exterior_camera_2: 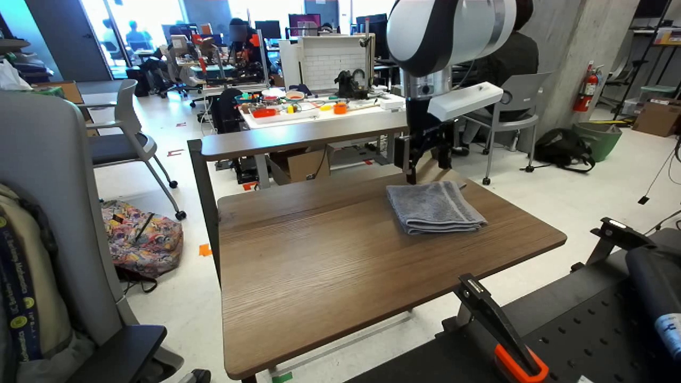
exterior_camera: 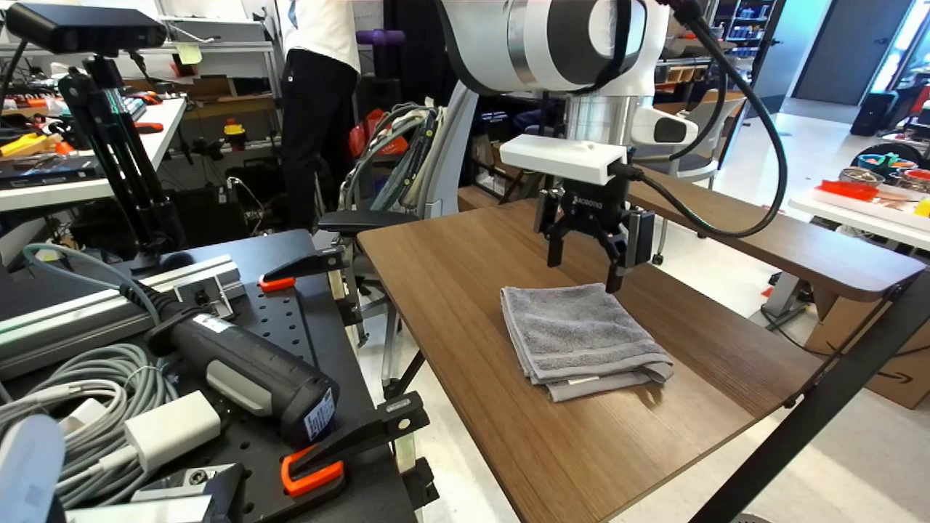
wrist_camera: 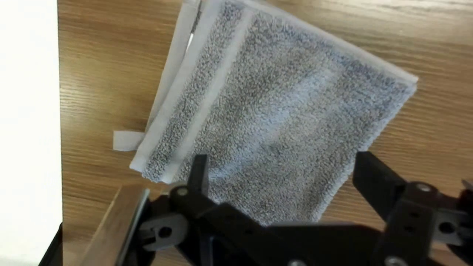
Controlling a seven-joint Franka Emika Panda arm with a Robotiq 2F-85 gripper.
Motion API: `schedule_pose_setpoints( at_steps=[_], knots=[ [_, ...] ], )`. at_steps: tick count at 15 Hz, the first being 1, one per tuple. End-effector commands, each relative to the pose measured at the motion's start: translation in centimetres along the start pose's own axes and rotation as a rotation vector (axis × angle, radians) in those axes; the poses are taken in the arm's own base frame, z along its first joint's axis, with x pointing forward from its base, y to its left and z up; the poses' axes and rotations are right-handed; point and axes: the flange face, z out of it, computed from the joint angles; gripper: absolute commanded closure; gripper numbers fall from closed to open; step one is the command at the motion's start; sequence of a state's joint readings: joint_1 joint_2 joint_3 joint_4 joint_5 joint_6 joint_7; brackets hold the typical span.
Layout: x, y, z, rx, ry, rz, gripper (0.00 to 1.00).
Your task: Wipe the table with the towel
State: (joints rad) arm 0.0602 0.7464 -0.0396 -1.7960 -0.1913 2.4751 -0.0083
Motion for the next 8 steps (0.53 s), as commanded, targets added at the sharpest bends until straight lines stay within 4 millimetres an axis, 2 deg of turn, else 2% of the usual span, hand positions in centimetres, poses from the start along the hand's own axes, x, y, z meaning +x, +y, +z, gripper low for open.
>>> schedule_pose_setpoints(
  at_steps=[1, 5, 8],
  knots=[
    [-2.1, 1.5, -0.2, 0.039, -0.016, -0.029, 0.0],
    [-1.7, 3.4, 1.6, 0.021, -0.039, 0.006, 0.0],
    [-1.1, 3.7, 3.0, -0.001, -0.019, 0.001, 0.0]
  ],
)
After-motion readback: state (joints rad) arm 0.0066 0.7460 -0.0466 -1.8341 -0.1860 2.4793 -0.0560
